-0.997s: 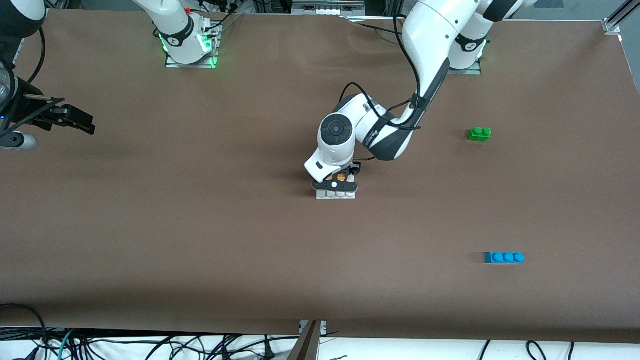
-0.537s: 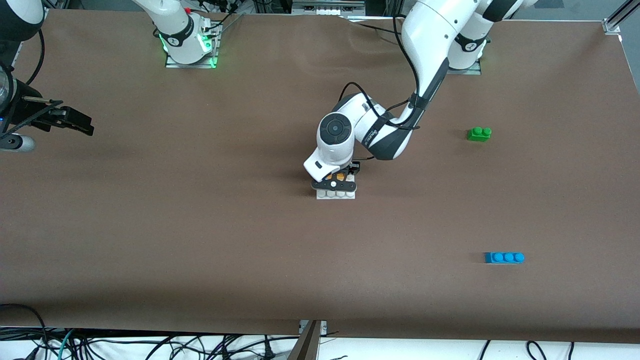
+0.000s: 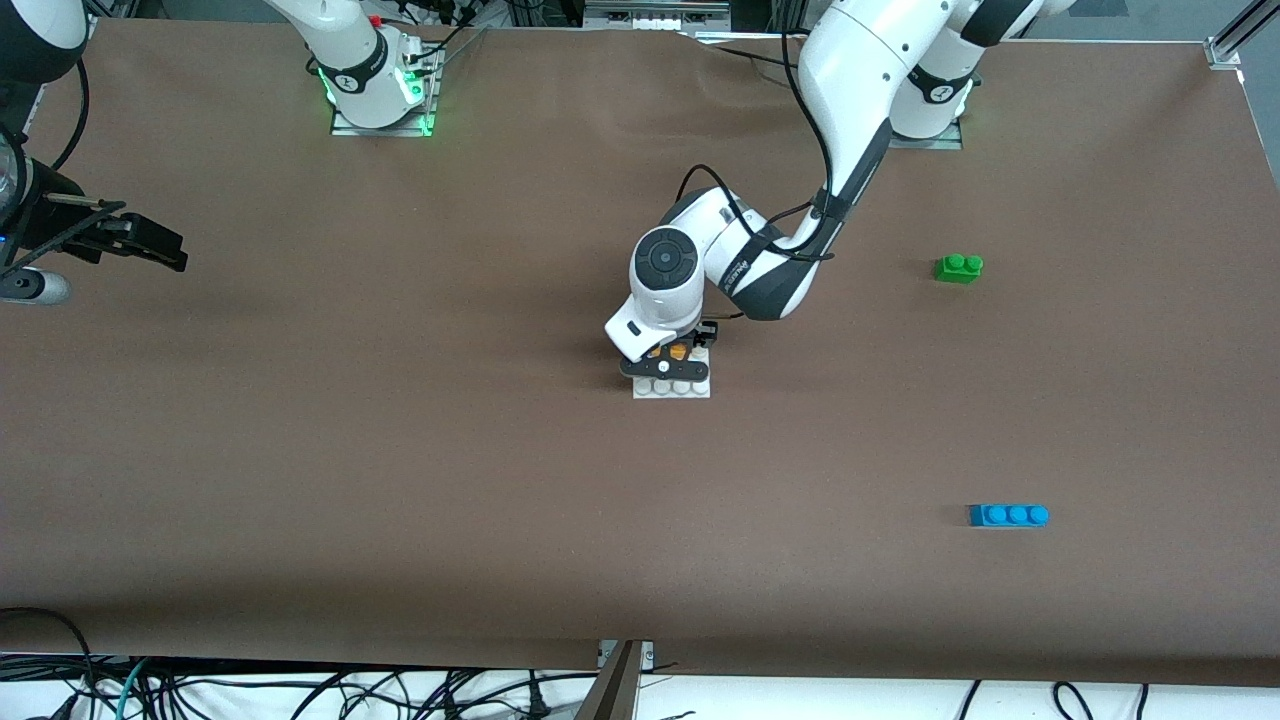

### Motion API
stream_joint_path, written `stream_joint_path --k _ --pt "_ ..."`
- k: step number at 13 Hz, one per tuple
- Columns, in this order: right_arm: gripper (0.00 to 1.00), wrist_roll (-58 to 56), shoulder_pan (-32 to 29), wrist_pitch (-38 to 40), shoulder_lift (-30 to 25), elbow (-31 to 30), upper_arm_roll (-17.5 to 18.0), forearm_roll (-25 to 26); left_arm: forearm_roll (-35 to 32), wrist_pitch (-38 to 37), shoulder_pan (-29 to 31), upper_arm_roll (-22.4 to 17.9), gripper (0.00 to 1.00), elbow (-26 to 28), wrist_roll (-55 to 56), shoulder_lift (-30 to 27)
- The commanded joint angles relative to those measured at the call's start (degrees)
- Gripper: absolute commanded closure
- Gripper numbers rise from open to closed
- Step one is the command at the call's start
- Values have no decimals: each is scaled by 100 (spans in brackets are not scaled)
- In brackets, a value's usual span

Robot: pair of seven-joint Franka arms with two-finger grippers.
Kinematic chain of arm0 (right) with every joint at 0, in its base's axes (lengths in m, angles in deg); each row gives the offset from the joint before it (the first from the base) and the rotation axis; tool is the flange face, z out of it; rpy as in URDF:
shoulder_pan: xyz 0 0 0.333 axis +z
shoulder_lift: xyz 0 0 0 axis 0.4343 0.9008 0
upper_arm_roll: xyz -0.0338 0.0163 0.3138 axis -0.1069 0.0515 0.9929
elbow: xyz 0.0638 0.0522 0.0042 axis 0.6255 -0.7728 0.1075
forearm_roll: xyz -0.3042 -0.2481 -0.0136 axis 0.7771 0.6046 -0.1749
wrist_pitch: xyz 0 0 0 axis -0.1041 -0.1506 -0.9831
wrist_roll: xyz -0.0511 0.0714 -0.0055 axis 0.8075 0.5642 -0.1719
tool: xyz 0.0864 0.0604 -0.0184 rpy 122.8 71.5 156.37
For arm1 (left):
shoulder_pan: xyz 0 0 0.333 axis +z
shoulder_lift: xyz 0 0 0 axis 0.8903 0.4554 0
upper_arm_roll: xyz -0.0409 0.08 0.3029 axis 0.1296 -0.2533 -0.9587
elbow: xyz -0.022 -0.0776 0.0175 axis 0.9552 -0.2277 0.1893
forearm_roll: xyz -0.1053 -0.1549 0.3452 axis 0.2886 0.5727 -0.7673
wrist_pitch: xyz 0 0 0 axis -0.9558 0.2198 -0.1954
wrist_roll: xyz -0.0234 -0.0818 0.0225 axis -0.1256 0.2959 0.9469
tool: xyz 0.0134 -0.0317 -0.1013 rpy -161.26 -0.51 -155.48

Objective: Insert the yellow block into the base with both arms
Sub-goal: 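Press the yellow block down onto the plate's studs with the left gripper, then open the left gripper and lift it off the yellow block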

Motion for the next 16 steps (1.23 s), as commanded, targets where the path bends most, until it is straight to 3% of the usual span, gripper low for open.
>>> stream_joint_path --k 1,3,4,5,10,14,16 --pt "1 42 -57 40 35 111 38 -18 -119 -14 -48 -20 58 -131 -15 86" --pt "1 42 -57 40 35 111 38 -18 -110 -5 -48 -20 54 -131 -15 95" --pt "1 42 -57 40 35 111 38 -18 -110 -14 -48 -20 46 -131 -6 95" --pt "1 42 -57 40 35 111 38 -18 -58 -6 -48 -20 0 -122 11 95" --pt "1 42 -57 40 35 111 38 -18 -66 -154 -13 -28 0 -175 11 -141" --pt "1 42 -66 40 35 111 38 -18 -48 -1260 487 -55 0 -201 3 -1036" --pt "1 42 -66 40 35 111 38 -18 -110 -1464 855 -72 0 -201 3 -1485"
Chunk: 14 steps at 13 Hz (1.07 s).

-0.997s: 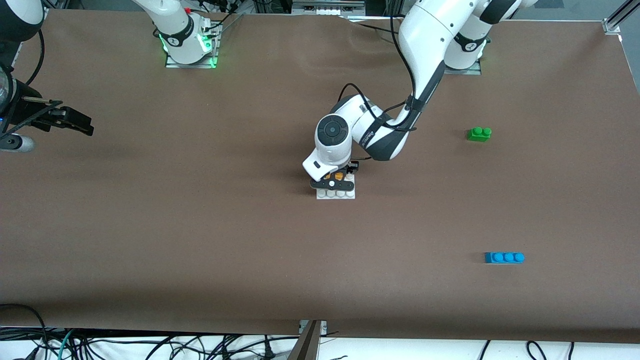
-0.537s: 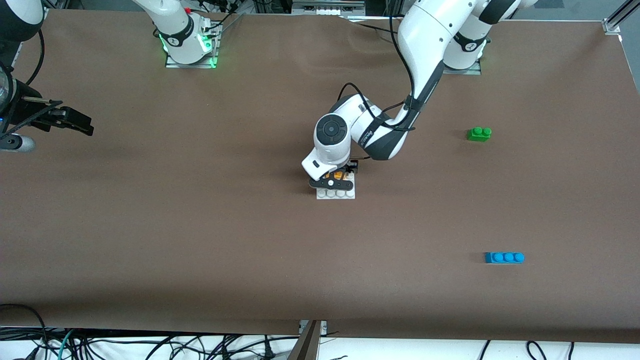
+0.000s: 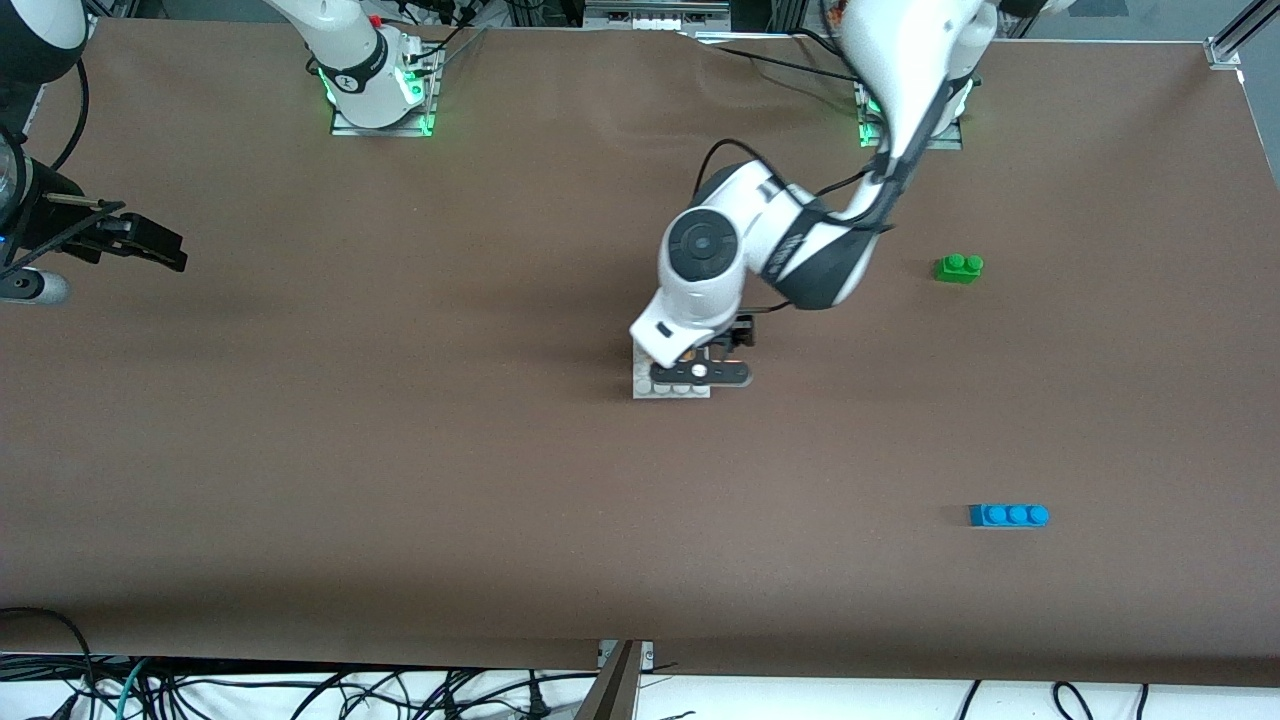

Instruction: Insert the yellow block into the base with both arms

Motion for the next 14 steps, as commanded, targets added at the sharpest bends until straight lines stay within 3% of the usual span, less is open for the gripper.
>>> stream_joint_path --k 1,3,9,12,14 --pt "1 42 -62 40 33 108 38 -18 -92 -364 623 47 0 158 -11 -743" --pt "1 42 -62 40 33 108 38 -18 -100 -776 1028 47 0 158 -72 -1156" --pt "1 42 -62 40 33 108 38 -18 84 -2200 2127 38 0 167 -2223 -2140" --pt "1 42 -62 40 33 108 38 -18 223 -2579 2899 47 0 167 -3504 -2344" --pt "1 42 -62 40 33 108 38 -18 504 -2484 3253 -93 0 630 -4306 -2685"
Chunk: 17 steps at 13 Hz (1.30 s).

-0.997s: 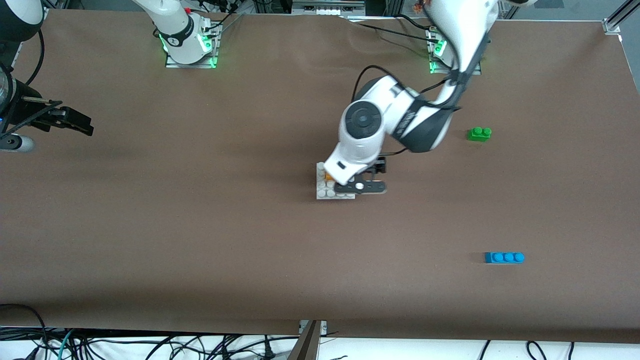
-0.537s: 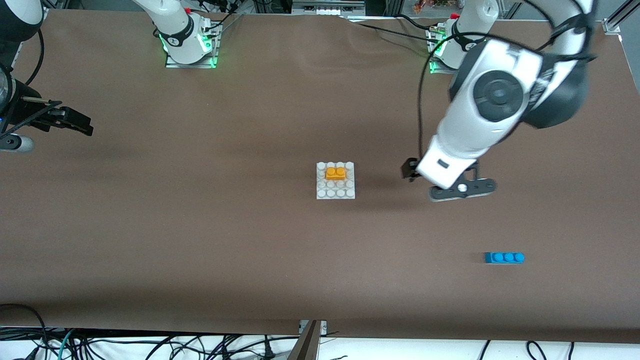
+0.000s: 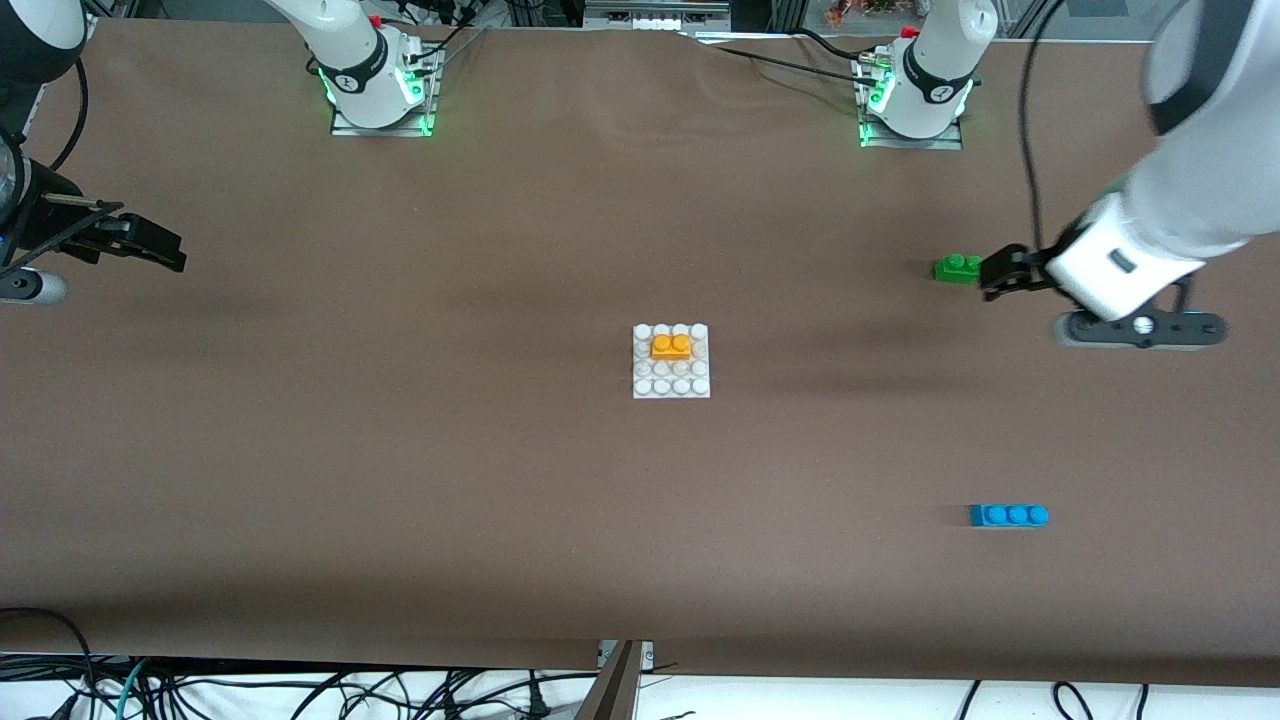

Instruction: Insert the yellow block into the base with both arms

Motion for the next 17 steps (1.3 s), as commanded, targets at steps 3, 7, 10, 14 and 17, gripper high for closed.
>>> stream_joint_path --k 3,7,10,14,17 --pt "1 42 -55 40 27 97 39 -18 226 1022 287 -300 0 1776 -876 -1189" --pt "1 42 -55 49 27 97 39 -18 -222 1122 -12 -504 0 1833 -815 -1244" --pt "1 42 -55 49 27 97 39 -18 -178 1096 -13 -503 0 1728 -824 -1244" --pt "1 42 -55 58 27 97 39 -18 -152 1078 -13 -503 0 1710 -841 -1235" --pt "1 42 -55 67 27 97 39 -18 -152 1078 -74 -503 0 1710 -824 -1244"
